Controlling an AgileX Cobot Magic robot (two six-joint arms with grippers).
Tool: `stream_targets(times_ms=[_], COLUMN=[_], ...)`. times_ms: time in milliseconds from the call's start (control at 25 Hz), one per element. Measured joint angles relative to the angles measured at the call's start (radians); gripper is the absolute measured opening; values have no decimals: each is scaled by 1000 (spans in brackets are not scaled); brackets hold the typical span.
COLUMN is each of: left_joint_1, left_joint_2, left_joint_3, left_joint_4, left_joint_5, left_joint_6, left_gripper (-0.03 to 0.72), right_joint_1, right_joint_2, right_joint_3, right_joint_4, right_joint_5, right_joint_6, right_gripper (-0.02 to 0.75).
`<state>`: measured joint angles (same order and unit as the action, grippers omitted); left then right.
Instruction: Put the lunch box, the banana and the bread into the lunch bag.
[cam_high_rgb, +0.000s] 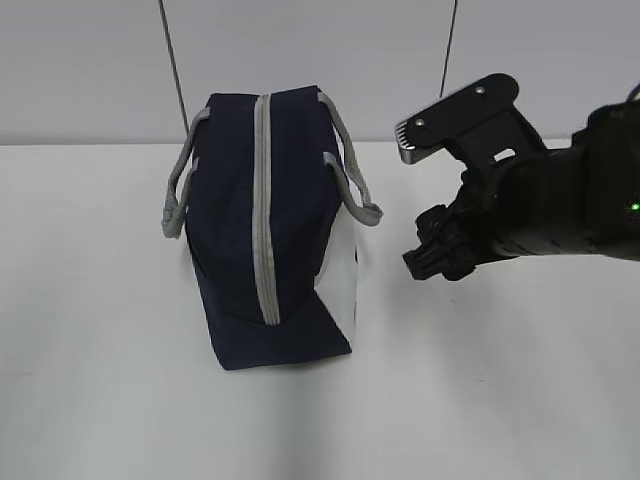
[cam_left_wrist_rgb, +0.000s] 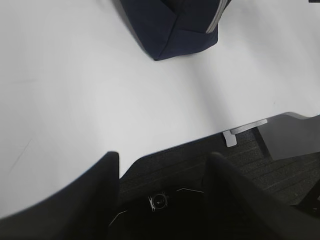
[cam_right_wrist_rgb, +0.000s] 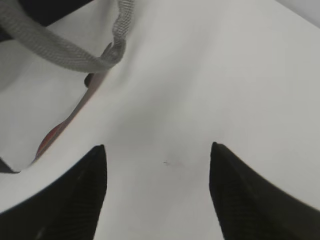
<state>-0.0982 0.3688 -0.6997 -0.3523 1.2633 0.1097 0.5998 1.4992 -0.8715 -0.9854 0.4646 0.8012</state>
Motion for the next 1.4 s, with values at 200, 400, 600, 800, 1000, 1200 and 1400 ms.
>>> stream_targets(times_ms=[200,400,600,800,1000,1200,1400], left_joint_1=[0,0,0,0,0,0,0], left_joint_2=[0,0,0,0,0,-2,-2], left_joint_3=[0,0,0,0,63,123,127], left_joint_4=[0,4,86,163,172,180,216], left_joint_5=[0,0,0,1,0,1,-25], left_joint_6=[0,0,0,0,0,1,21], left_gripper=[389,389,389,389,389,392,411], right_joint_1=[0,0,2,2,2,2,2], right_joint_2=[-114,-252,-375,-534,-710,-901,-1076], right_joint_3=[-16,-20,-20,-20,-20,45,196], right_joint_4=[428,828,1022,1064,1068,1055,1005], right_joint_5=[34,151,289,396,543,649,715], right_joint_6=[-490,-840,-963,-975,-967,-911,-858], right_gripper=[477,477,478,479,480,480,480])
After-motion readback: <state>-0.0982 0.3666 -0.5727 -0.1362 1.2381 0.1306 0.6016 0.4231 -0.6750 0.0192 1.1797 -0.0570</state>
